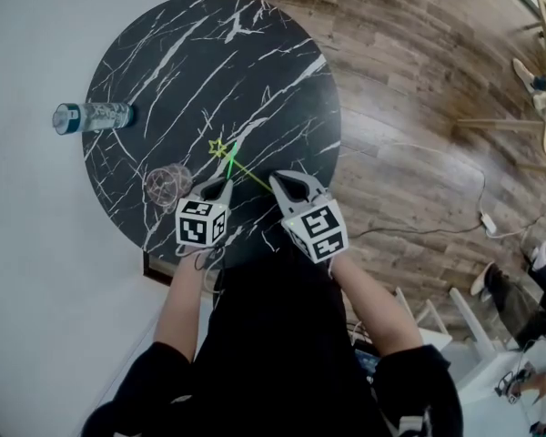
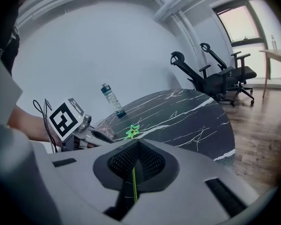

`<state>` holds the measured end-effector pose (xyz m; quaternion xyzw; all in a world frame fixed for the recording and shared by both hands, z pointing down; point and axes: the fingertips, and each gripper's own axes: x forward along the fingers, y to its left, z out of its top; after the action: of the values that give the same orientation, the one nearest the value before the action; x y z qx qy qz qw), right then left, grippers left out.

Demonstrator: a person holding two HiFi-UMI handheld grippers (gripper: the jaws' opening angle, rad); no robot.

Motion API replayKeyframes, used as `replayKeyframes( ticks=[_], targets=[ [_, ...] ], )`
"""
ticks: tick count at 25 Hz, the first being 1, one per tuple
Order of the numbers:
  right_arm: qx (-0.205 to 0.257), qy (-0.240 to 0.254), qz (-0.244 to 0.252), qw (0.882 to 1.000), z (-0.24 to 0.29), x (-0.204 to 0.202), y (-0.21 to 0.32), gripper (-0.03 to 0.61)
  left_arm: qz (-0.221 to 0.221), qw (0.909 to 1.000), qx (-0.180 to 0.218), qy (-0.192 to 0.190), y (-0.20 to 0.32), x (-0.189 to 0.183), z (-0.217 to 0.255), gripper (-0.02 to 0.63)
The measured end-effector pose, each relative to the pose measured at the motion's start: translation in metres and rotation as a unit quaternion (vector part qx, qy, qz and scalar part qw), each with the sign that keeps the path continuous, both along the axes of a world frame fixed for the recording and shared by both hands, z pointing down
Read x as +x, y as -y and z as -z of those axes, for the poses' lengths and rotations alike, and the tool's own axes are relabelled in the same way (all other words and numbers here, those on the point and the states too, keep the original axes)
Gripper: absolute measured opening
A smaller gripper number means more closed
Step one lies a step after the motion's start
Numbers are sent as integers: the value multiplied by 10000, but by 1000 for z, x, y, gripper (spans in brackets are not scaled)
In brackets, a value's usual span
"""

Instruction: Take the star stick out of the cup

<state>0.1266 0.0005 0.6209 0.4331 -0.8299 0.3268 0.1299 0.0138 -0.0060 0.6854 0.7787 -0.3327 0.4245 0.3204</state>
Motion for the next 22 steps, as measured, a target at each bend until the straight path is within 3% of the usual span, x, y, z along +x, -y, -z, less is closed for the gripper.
replayKeyframes(
  ticks=[22],
  targets=[
    [-8, 63, -22, 10000, -4, 16, -2, -5, 23, 9995, 94, 314, 5, 8, -6, 6]
  ],
)
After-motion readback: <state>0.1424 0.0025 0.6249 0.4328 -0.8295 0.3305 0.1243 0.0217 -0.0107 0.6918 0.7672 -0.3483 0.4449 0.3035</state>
